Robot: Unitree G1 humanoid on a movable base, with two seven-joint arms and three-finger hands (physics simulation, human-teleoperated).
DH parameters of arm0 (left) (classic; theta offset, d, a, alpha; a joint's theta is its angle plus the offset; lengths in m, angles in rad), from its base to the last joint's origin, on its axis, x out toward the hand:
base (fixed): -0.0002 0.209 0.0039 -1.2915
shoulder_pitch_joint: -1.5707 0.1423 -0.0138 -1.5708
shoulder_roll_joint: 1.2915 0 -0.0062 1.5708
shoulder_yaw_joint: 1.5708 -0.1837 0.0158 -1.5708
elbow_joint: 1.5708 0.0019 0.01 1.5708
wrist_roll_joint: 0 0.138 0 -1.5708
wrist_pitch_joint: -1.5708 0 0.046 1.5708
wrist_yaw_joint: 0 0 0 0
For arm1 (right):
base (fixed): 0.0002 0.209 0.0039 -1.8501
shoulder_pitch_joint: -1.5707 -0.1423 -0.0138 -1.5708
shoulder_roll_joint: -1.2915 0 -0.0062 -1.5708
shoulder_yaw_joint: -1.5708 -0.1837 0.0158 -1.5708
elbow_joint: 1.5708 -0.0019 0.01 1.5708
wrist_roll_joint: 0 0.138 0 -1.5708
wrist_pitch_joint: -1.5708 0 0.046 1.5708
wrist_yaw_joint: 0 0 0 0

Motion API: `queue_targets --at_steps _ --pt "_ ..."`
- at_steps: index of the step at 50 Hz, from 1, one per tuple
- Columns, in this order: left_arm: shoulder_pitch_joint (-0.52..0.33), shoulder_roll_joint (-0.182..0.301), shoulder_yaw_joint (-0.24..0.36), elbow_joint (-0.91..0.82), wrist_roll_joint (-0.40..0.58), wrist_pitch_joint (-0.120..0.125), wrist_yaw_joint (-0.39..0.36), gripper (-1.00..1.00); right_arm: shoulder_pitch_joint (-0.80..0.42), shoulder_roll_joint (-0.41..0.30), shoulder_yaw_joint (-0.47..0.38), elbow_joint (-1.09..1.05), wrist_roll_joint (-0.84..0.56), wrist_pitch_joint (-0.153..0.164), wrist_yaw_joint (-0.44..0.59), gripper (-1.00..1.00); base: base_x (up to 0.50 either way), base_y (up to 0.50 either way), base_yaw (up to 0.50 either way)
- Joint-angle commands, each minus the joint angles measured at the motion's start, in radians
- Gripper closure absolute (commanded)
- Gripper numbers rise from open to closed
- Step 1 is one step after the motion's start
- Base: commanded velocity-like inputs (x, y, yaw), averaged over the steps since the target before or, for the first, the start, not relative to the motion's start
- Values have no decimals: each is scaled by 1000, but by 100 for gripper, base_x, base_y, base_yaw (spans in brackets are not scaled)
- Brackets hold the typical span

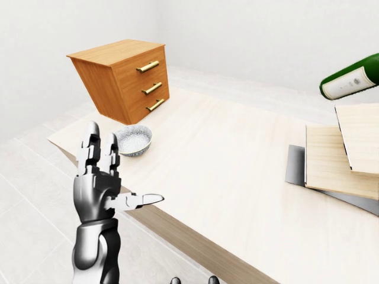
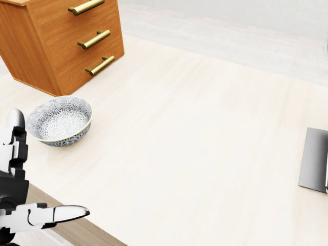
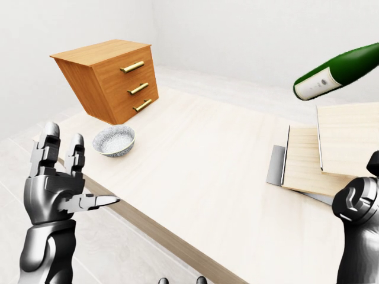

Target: Put the wine bottle on the wine rack.

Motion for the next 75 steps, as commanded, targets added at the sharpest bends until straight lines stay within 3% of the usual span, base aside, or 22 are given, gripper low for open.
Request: queue_targets --at_steps 1,20,37,59,65,75 --pt "-3 1 5 -4 -3 0 0 -100 64 -68 -59 -122 99 0 -62 100 0 0 0" --pt "-3 -1 10 -10 -6 0 0 -100 240 -186 -130 -262 323 0 -158 100 0 0 0" --pt "-5 -1 24 13 -16 0 -8 -100 370 -254 -144 -292 479 0 -198 100 0 0 0" --pt "6 -1 29 -3 -26 0 -9 -100 616 -358 -273 -326 665 0 -238 100 0 0 0" --pt "10 -5 25 -1 -23 0 -10 -100 718 -345 -332 -355 696 0 -242 100 0 0 0" --pt "6 -3 44 13 -38 0 -20 -100 777 -340 -378 -381 738 0 -269 100 0 0 0"
